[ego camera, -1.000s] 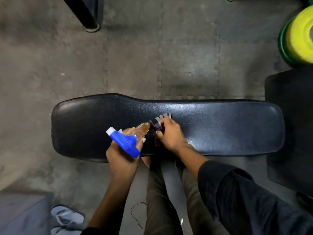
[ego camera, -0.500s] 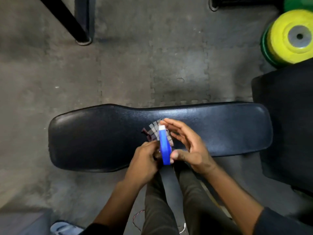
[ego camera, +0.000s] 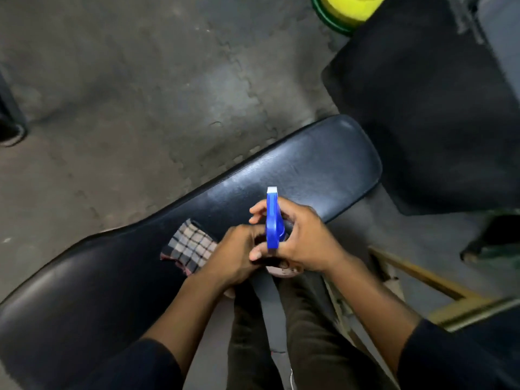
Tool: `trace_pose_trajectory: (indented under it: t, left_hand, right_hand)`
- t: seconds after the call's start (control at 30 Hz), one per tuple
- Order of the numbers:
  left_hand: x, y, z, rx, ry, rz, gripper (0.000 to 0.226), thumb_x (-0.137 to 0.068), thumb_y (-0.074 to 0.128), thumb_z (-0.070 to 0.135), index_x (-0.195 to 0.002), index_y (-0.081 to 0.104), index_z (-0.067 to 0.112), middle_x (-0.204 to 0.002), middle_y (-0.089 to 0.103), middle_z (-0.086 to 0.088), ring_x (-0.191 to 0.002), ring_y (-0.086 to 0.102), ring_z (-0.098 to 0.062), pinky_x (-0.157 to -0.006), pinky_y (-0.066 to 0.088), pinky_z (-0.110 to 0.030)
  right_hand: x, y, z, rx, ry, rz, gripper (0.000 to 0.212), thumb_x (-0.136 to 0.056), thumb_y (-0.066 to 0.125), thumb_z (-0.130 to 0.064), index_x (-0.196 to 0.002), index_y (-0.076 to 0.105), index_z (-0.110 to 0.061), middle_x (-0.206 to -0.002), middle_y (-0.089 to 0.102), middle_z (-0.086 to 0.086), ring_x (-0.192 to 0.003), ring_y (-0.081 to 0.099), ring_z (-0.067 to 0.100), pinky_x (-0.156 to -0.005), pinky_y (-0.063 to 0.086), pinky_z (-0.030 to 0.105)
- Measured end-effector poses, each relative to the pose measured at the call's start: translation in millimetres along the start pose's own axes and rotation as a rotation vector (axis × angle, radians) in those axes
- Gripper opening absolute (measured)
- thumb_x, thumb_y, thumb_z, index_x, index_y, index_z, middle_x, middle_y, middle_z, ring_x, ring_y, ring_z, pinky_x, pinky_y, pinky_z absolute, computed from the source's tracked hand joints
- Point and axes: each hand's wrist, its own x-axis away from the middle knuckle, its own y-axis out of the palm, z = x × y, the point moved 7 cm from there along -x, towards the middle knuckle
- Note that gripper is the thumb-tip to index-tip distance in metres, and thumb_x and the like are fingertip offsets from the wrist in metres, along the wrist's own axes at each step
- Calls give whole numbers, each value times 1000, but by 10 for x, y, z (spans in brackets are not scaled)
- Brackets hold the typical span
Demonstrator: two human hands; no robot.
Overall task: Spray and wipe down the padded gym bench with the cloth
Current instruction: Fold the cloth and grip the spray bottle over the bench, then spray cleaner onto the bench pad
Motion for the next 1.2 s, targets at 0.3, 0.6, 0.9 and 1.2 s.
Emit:
trace_pose_trajectory:
  t: [0.3, 0.6, 0.9, 1.2]
  left_hand:
    - [-650, 325, -29, -144, -66, -49, 27, -80, 87, 36, -104, 75, 34, -93, 76, 10, -90, 71, -8, -74, 51, -30]
    - [-1525, -55, -277, -679, 184, 404, 55, -103, 63, 40, -152, 57, 15, -170, 42, -8, -158, 39, -31, -129, 31, -52]
    - [-1907, 257, -574, -904, 219, 508, 69, -108, 37, 51, -170, 23, 26, -182, 10, 2, -168, 12, -23, -134, 15, -51]
    - [-1901, 238, -522, -919, 205, 526, 68, -108, 39, 49, -169, 27, 24, -182, 13, 0, -168, 13, -23, -134, 16, -52]
  right_hand:
    - [28, -324, 480, -14, 176, 392, 30, -88, 73, -51, -101, 66, -25, -89, 77, -7, -83, 74, 14, -84, 61, 38]
    - [-98, -839, 1405, -95, 442, 631, 13, -95, 77, -31, -88, 68, -25, -67, 72, -12, -61, 81, 14, -72, 61, 38]
    - [-194, -1021, 1836, 129, 599, 704, 33, -94, 71, -40, -86, 65, -8, -69, 73, 11, -79, 77, 43, -89, 60, 49]
    - [-69, -934, 1715, 182, 576, 787, 43, -97, 67, -43, -79, 62, -5, -65, 72, 17, -76, 73, 45, -90, 53, 46]
